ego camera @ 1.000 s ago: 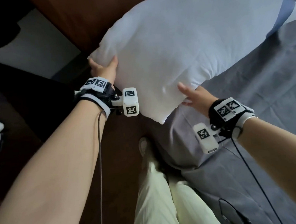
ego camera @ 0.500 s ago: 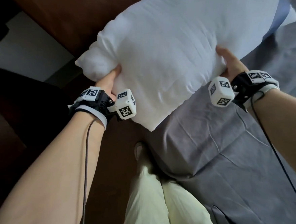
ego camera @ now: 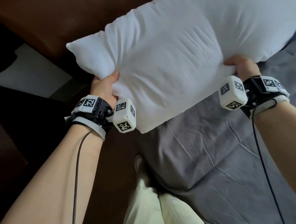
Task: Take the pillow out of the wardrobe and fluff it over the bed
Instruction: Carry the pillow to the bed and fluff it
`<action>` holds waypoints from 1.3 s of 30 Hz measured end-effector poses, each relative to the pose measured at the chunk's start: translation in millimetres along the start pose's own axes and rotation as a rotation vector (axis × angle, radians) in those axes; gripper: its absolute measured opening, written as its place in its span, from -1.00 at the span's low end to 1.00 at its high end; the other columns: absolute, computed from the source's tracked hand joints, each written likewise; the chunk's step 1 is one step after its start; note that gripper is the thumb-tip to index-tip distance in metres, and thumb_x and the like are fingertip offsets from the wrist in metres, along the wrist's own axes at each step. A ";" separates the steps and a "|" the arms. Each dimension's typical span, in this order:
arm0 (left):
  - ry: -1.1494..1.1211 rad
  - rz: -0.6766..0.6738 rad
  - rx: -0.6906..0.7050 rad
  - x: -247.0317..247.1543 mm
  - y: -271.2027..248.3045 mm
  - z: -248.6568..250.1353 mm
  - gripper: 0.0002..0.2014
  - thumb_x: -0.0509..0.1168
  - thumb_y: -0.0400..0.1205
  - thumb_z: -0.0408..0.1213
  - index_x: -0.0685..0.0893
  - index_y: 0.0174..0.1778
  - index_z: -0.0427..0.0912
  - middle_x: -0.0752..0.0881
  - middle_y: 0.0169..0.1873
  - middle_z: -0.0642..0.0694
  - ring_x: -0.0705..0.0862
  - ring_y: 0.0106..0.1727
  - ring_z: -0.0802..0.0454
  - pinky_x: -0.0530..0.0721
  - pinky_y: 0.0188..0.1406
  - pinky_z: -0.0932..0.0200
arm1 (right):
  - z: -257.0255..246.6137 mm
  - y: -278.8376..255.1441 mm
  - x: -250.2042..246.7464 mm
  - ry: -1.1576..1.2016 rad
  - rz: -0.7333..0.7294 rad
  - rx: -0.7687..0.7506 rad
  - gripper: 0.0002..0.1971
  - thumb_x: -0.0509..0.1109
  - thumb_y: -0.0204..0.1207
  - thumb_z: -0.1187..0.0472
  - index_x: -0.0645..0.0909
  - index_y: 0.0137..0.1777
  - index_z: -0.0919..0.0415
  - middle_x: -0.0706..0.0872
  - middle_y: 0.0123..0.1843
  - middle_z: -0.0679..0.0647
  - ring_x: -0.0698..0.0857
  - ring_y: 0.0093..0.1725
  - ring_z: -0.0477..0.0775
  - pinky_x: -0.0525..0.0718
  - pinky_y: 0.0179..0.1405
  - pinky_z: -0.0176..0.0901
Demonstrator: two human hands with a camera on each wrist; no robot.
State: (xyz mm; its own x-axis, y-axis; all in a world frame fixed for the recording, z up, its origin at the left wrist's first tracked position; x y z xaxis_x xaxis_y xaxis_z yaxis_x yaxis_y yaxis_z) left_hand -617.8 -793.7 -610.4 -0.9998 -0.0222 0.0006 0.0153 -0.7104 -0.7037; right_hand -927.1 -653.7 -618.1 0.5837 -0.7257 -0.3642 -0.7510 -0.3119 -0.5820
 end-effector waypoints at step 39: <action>0.364 -0.022 -0.287 -17.7 43.5 -46.3 0.04 0.59 0.09 0.31 0.49 0.44 -0.15 0.69 0.26 -0.19 0.70 0.23 -0.23 0.65 0.32 -0.23 | 53.4 -12.3 54.4 0.276 -0.255 0.371 -0.57 0.47 0.51 0.03 0.55 0.29 0.24 0.82 -0.12 0.13 0.83 -0.28 0.15 0.76 -0.55 -0.10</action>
State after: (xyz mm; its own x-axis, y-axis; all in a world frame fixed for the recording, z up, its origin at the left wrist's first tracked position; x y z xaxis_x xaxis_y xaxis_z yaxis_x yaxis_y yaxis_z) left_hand -600.2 -791.6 -673.9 -0.9412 0.2752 -0.1960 0.0407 -0.4833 -0.8745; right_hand -869.6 -656.6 -669.6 0.5925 -0.8055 -0.0015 -0.4068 -0.2977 -0.8636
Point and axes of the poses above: each hand's wrist, its own y-axis towards the middle knuckle, its own x-axis out of the palm, z = x × y, the point moved 2 cm from there along y, towards the middle knuckle
